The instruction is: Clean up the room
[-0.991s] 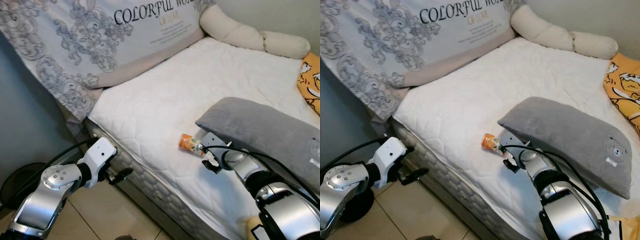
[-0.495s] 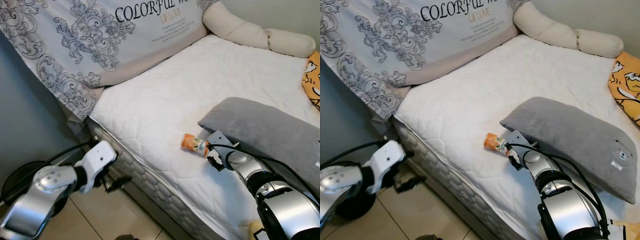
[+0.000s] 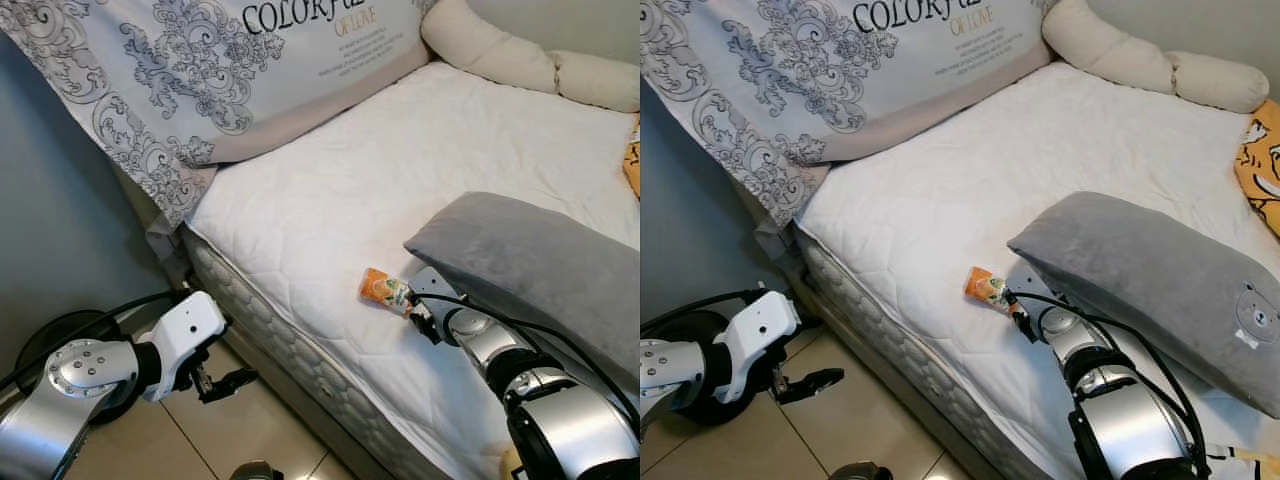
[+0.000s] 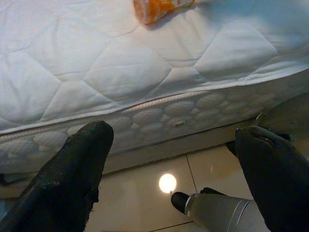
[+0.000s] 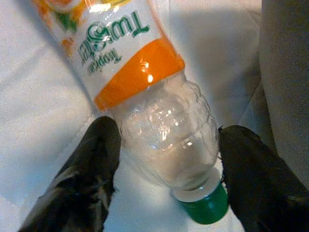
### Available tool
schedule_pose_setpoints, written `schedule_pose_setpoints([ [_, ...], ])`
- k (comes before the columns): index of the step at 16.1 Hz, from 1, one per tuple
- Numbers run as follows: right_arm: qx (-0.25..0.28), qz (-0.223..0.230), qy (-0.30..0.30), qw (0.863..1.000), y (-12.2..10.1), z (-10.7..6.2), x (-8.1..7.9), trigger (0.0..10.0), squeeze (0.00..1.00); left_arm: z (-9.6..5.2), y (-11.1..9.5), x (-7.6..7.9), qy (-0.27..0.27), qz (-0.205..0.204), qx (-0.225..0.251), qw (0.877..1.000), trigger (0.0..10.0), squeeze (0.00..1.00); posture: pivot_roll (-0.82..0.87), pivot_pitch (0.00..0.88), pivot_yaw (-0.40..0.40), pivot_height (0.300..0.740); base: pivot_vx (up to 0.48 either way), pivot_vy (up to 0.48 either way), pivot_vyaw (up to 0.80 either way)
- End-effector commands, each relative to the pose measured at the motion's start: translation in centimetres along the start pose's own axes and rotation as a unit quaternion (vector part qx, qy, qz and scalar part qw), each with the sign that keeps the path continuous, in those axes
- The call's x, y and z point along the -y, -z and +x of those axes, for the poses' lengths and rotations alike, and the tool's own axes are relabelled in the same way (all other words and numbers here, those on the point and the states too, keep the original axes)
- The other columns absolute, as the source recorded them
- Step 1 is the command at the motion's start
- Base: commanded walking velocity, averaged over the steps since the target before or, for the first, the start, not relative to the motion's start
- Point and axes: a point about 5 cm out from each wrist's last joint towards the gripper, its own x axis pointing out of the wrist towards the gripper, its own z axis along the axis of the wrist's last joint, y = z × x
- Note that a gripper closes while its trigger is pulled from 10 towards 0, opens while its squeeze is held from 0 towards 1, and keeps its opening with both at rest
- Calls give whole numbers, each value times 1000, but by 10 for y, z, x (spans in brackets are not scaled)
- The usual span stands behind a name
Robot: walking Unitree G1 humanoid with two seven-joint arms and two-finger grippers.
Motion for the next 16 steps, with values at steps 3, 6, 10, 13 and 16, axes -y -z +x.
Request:
schedule_pose_setpoints([
  [3, -38, 2, -33, 999, 18, 0, -11, 0, 0, 2, -4, 3, 9, 2, 3, 1000, 10000, 0, 251, 60, 26, 740, 0, 0, 0],
  [6, -46, 1, -58, 997, 22, 0, -15, 0, 0, 5, -1, 3, 9, -4, -1, 1000, 10000, 0, 236, 28, 25, 740, 0, 0, 0],
  [10, -47, 10, -79, 996, 23, -1, -12, 0, 0, 11, 0, 6, 13, -16, 6, 1000, 10000, 0, 211, 0, 30, 740, 0, 0, 0],
  [13, -45, 22, -56, 997, 20, -1, -9, 10000, 1000, 12, -2, 5, 16, -13, 7, 1000, 10000, 0, 217, 3, 35, 740, 0, 0, 0],
  [16, -49, 10, -48, 998, 22, 0, -11, 10000, 1000, 10, -3, 4, 19, -9, 8, 1000, 10000, 0, 227, 17, 35, 740, 0, 0, 0],
])
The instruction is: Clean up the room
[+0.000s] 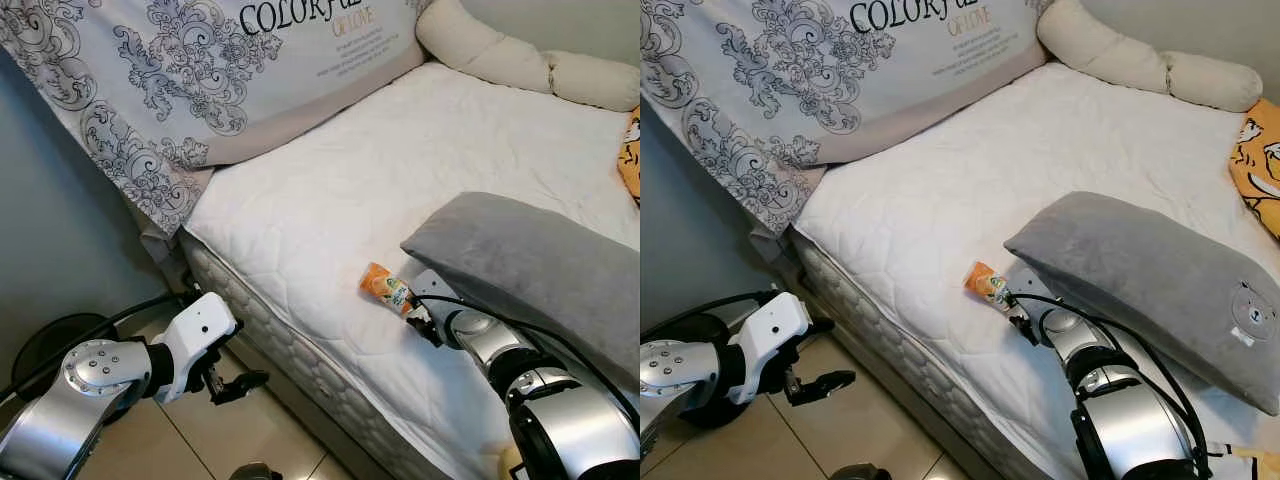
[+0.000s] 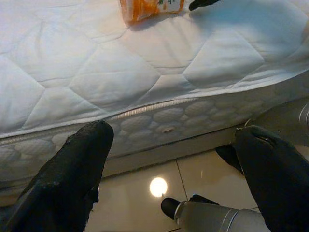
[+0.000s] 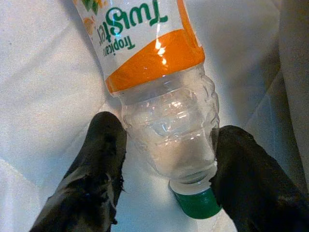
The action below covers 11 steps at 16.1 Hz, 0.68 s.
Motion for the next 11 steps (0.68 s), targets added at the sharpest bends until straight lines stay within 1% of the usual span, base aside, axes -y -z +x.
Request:
schedule_pose_setpoints([
  [1, -37, -3, -11, 999, 19, 2, -10, 10000, 1000, -1, -2, -1, 2, 6, 1, 1000, 10000, 0, 229, 19, 35, 740, 0, 0, 0],
  [2, -40, -4, -7, 999, 20, 2, -11, 10000, 1000, -1, -3, 0, 3, 7, 1, 1000, 10000, 0, 233, 20, 34, 740, 0, 0, 0],
  [3, -40, 1, -1, 999, 21, 2, -11, 10000, 0, -2, -3, 0, 3, 7, 2, 1000, 10000, 0, 236, 20, 34, 740, 0, 0, 0],
  [5, -43, 4, -6, 999, 22, 2, -13, 10000, 0, -3, -2, 0, 3, 6, 1, 1000, 10000, 0, 244, 24, 32, 740, 0, 0, 0],
  [7, -44, 9, 4, 999, 25, 2, -13, 10000, 0, -4, -2, 1, 4, 6, 0, 1000, 10000, 0, 247, 27, 34, 740, 0, 0, 0],
  [8, -42, 31, 4, 999, 25, 2, -14, 10000, 0, -5, -3, 2, 7, 5, 0, 1000, 10000, 0, 254, 38, 38, 740, 0, 0, 0],
  [9, -39, 54, -1, 998, 26, 3, -16, 6118, 0, -5, -2, 4, 11, 4, -1, 1000, 10000, 0, 254, 43, 40, 740, 0, 0, 0],
  [10, -36, 67, -4, 997, 26, 3, -17, 2235, 0, -6, -2, 5, 14, 4, -2, 1000, 10000, 0, 253, 45, 42, 740, 0, 0, 0],
  [11, -31, 80, -8, 996, 25, 3, -19, 0, 0, -6, -2, 6, 16, 2, -1, 1000, 10000, 0, 253, 45, 42, 740, 0, 0, 0],
])
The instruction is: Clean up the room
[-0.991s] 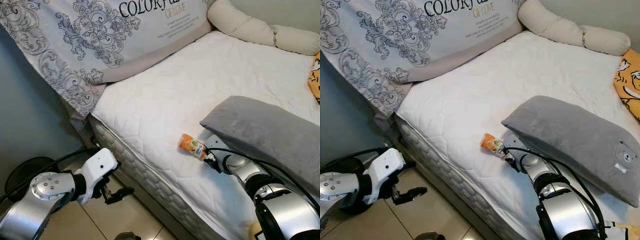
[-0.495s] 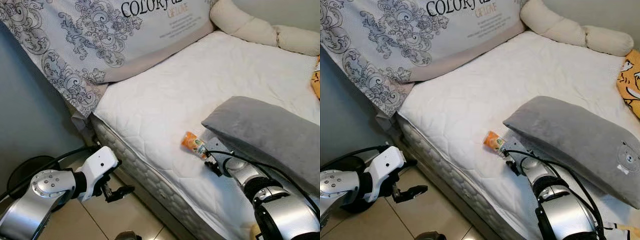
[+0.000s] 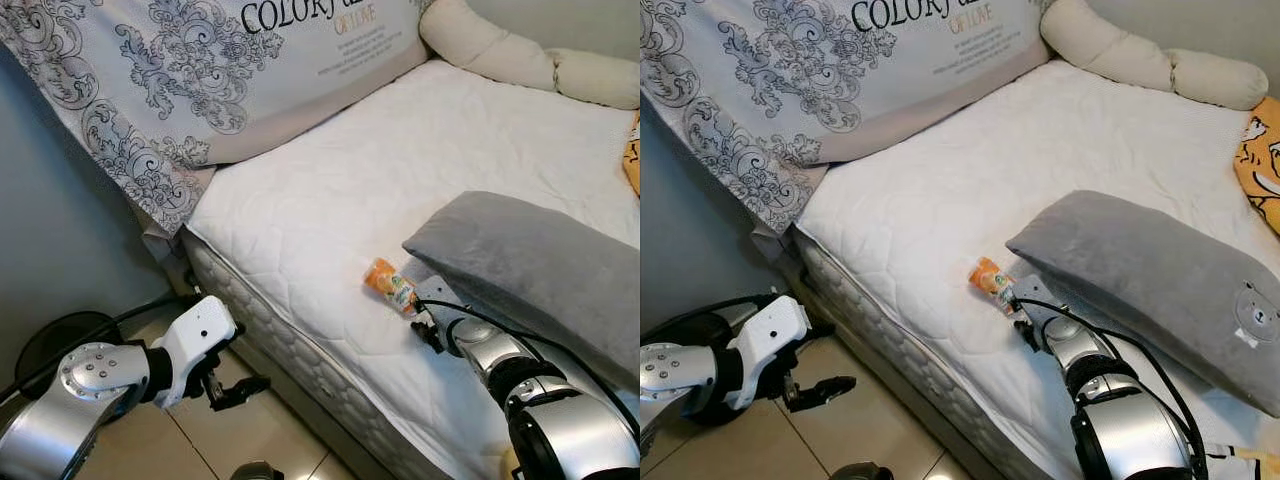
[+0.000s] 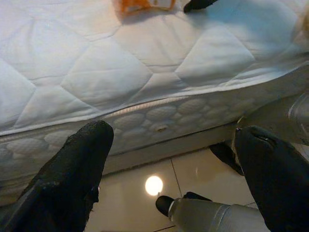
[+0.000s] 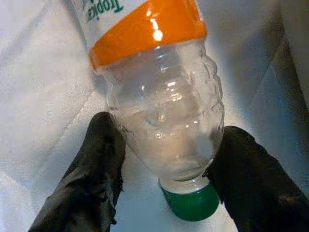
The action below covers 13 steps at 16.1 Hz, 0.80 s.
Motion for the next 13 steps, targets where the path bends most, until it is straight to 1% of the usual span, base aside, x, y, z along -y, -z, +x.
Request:
schedule_pose_setpoints([
  [1, -27, 22, -24, 999, 17, 1, -12, 0, 0, -3, -3, 0, 0, 6, 0, 1000, 10000, 0, 253, 45, 42, 740, 0, 0, 0],
  [2, -23, 25, -26, 999, 17, 1, -12, 0, 0, -1, -5, 0, 1, -6, 12, 1000, 10000, 0, 247, 33, 38, 740, 0, 0, 0],
  [4, -20, 17, -26, 999, 17, 1, -11, 0, 0, 1, -6, -1, -3, -11, 18, 1000, 10000, 0, 248, 26, 37, 740, 0, 0, 0],
  [5, -17, 30, -31, 999, 17, 1, -10, 0, 0, 2, -6, -1, -4, -14, 20, 1000, 10000, 0, 243, 20, 34, 740, 0, 0, 0],
  [7, 13, 78, -53, 995, 9, 1, -11, 0, 0, 3, -5, 1, -7, -23, 27, 999, 10000, 0, 219, 0, 26, 740, 0, 0, 0],
  [8, 18, 81, -57, 995, 8, 0, -11, 0, 0, 4, -5, 1, -7, -24, 28, 999, 10000, 0, 219, 0, 26, 740, 0, 0, 0],
  [9, 32, 100, -74, 992, 4, 0, -11, 0, 0, 6, -4, 1, -11, -27, 31, 999, 10000, 0, 203, 0, 21, 740, 0, 0, 0],
  [10, 59, 119, -105, 986, 0, -1, -15, 0, 0, 10, -2, 1, -24, -40, 41, 998, 10000, 0, 166, 0, 16, 740, 0, 0, 0],
  [11, 71, 120, -114, 984, -1, -2, -16, 0, 0, 11, -2, 1, -29, -44, 45, 998, 10000, 0, 166, 0, 16, 740, 0, 0, 0],
  [12, 134, 109, -150, 973, -8, -5, -24, 0, 0, 14, 1, 1, -60, -57, 56, 995, 10000, 0, 132, 0, 16, 740, 0, 0, 0],
  [13, 161, 104, -156, 969, -11, -8, -28, 0, 0, 16, 1, 1, -76, -65, 65, 993, 10000, 0, 115, 0, 16, 740, 0, 0, 0],
])
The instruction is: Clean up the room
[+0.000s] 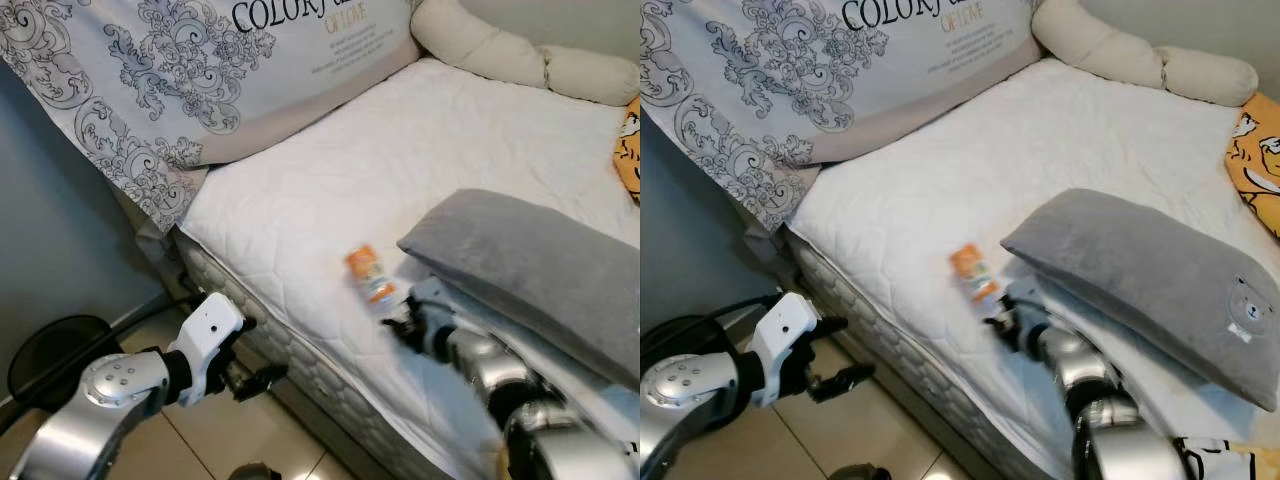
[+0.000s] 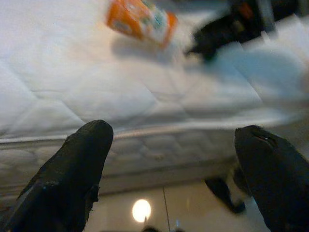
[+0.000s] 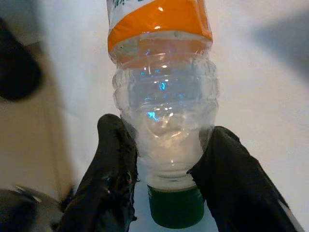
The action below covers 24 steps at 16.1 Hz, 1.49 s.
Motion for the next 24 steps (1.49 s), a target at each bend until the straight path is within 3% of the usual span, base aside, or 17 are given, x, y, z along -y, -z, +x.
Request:
schedule_pose_setpoints([
  [1, 61, -10, -10, 998, -15, -3, -5, 0, 0, -1, -1, -4, -47, -14, 27, 998, 10000, 0, 95, 0, 17, 740, 0, 0, 0],
  [2, 86, -8, -7, 996, -18, -8, -10, 0, 0, 0, -5, -3, -75, -39, 60, 995, 10000, 0, 77, 0, 19, 740, 0, 0, 0],
  [3, 123, 17, 3, 992, -22, -18, -19, 3451, 0, 1, -7, -5, -125, -66, 86, 986, 10000, 0, 63, 0, 20, 740, 0, 0, 0],
  [4, 157, 35, -2, 987, -25, -30, -33, 10000, 0, 1, -4, -5, -167, -78, 96, 978, 10000, 0, 48, 0, 19, 740, 0, 0, 0],
  [8, 217, 54, 17, 975, -30, -51, -57, 10000, 0, 4, -5, -11, -229, -67, 107, 965, 10000, 0, 18, 0, 16, 740, 0, 0, 400],
  [12, 203, 77, 40, 975, -34, -57, -71, 10000, 0, 4, 2, -15, -267, -60, 87, 958, 10000, 0, 32, 0, 14, 740, 0, 0, 800],
  [15, 206, 100, 55, 972, -39, -57, -66, 10000, 0, -1, 2, -21, -283, -65, 90, 953, 10000, 0, 50, 0, 4, 740, 0, 0, 800],
  [16, 215, 130, 89, 964, -43, -59, -58, 10000, 0, -1, 0, -26, -292, -47, 86, 951, 10000, 0, 42, 0, 8, 740, 0, 0, 800],
  [17, 220, 146, 91, 960, -45, -60, -56, 10000, 0, 0, -1, -27, -291, -57, 92, 950, 10000, 0, 35, 0, 18, 740, 0, 0, 800],
  [20, 213, 133, 110, 962, -41, -67, -50, 10000, 0, 4, -1, -26, -288, -60, 87, 952, 10000, 0, 16, 0, 25, 740, 0, 0, 800],
  [24, 186, 117, 78, 972, -43, -63, -59, 10000, 0, 8, -4, -25, -279, -61, 90, 954, 10000, 0, 24, 0, 13, 740, 0, 0, 800],
])
